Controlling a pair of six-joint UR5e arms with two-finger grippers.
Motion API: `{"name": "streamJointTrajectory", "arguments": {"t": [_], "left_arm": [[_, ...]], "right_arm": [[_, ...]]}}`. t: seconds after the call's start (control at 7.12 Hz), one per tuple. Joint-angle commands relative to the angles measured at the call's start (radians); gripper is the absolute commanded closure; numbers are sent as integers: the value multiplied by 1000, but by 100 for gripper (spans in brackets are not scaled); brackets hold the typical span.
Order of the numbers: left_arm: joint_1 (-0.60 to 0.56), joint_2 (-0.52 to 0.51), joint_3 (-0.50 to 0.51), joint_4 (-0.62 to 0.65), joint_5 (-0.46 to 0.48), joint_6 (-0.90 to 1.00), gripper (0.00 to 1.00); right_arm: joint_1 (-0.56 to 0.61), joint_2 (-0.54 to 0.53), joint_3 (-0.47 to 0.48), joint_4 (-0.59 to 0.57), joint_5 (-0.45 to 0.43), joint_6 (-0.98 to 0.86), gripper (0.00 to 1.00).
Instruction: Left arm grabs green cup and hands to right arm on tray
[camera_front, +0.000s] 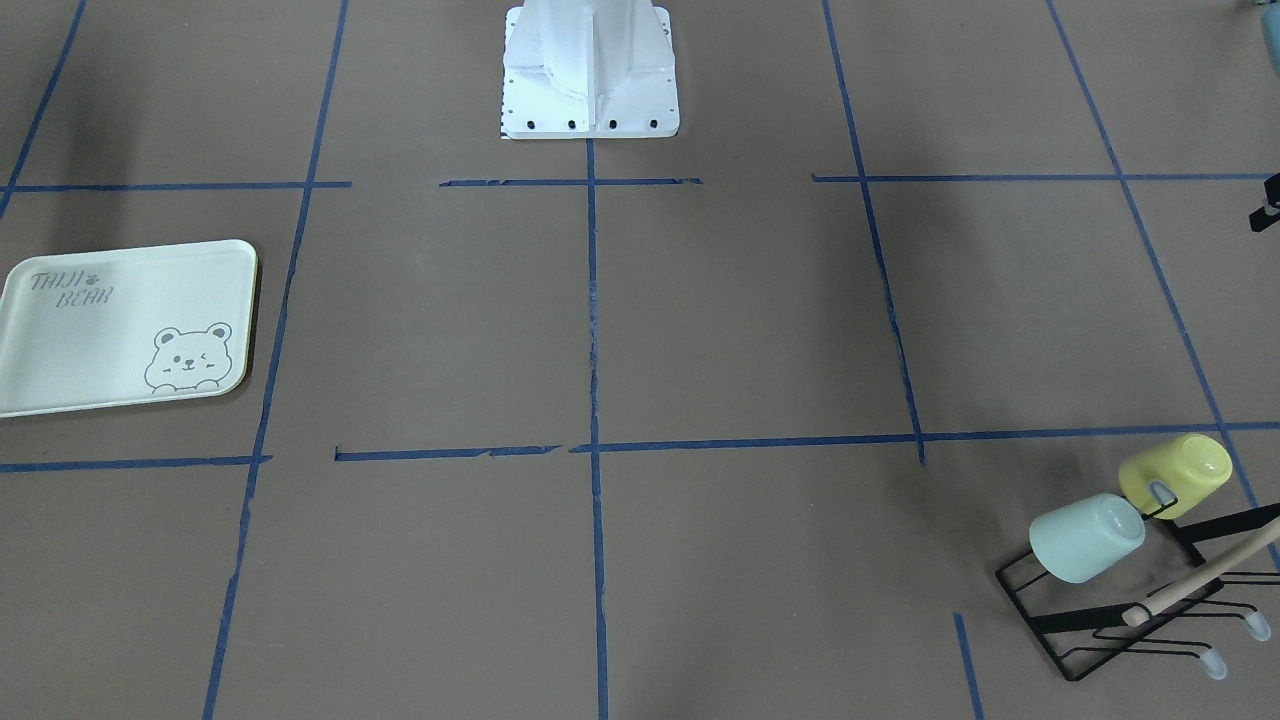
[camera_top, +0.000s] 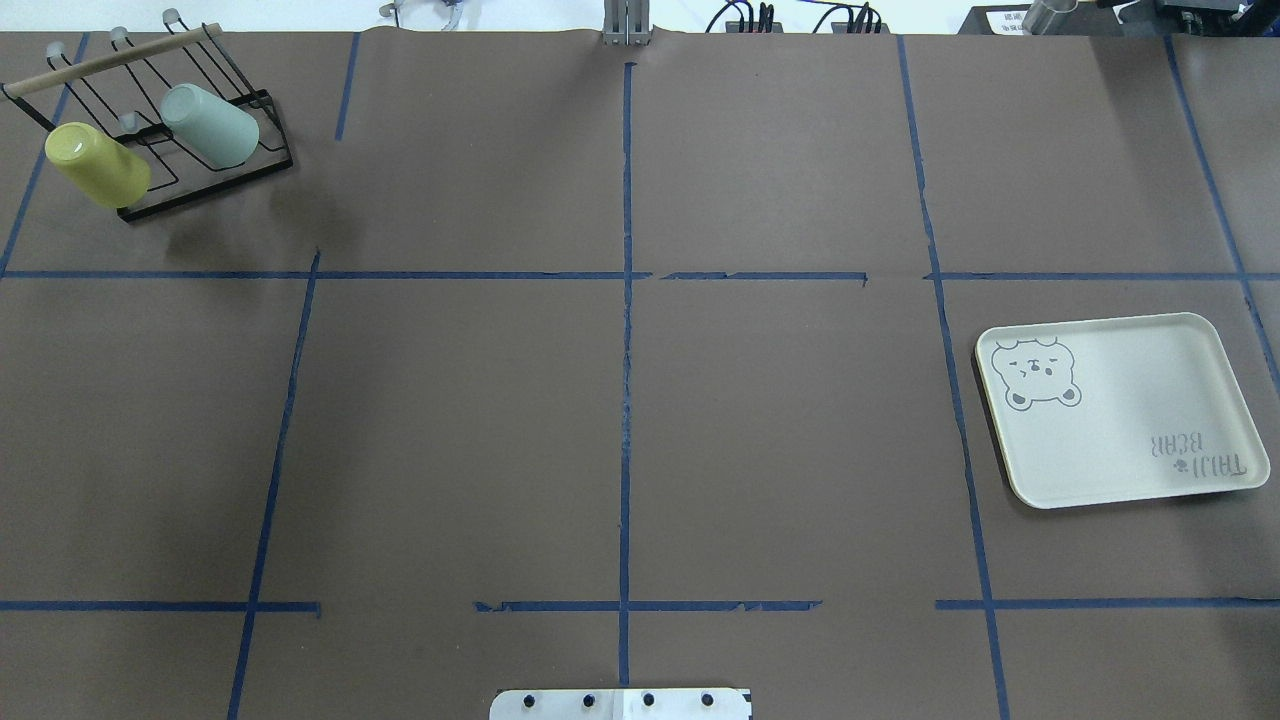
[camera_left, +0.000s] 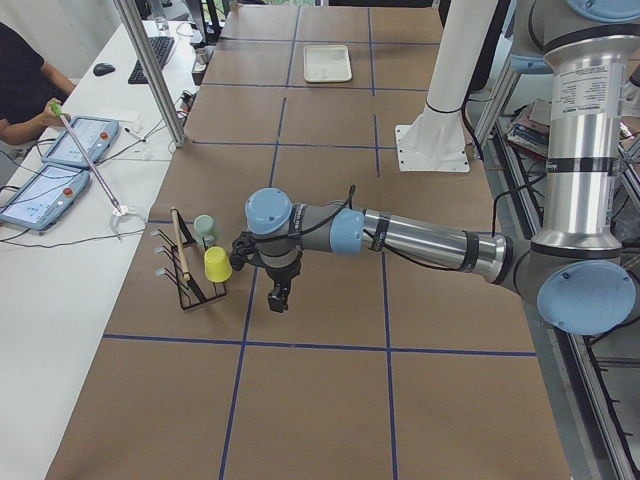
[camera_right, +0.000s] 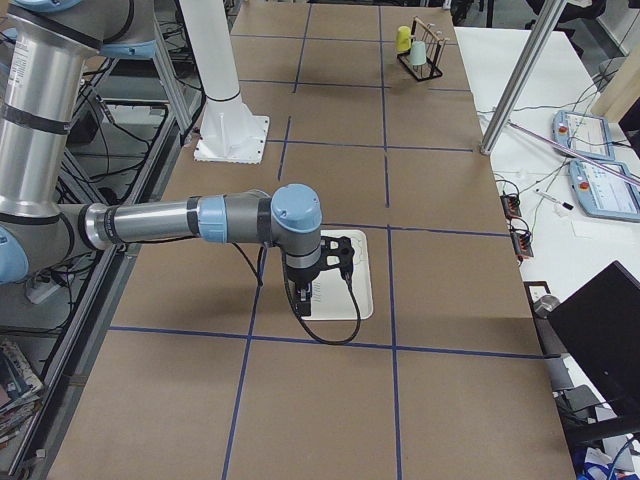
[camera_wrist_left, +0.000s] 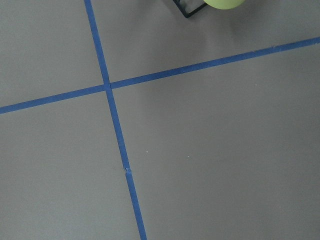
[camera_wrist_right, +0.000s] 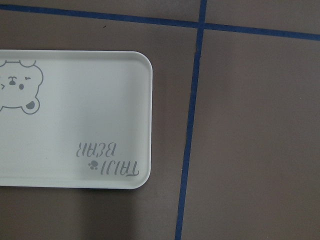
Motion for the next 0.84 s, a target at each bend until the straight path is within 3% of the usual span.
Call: {"name": "streamJointTrajectory", "arguments": {"t": [0.0,0.7], "left_arm": [[-3,-10,-9,5,-3,-10,0],[-6,5,4,-7,-1,-11,0]], "right_arm": [[1,-9,0,-1,2,-8,0],[1,-9,-6,5,4,-8,0]]}}
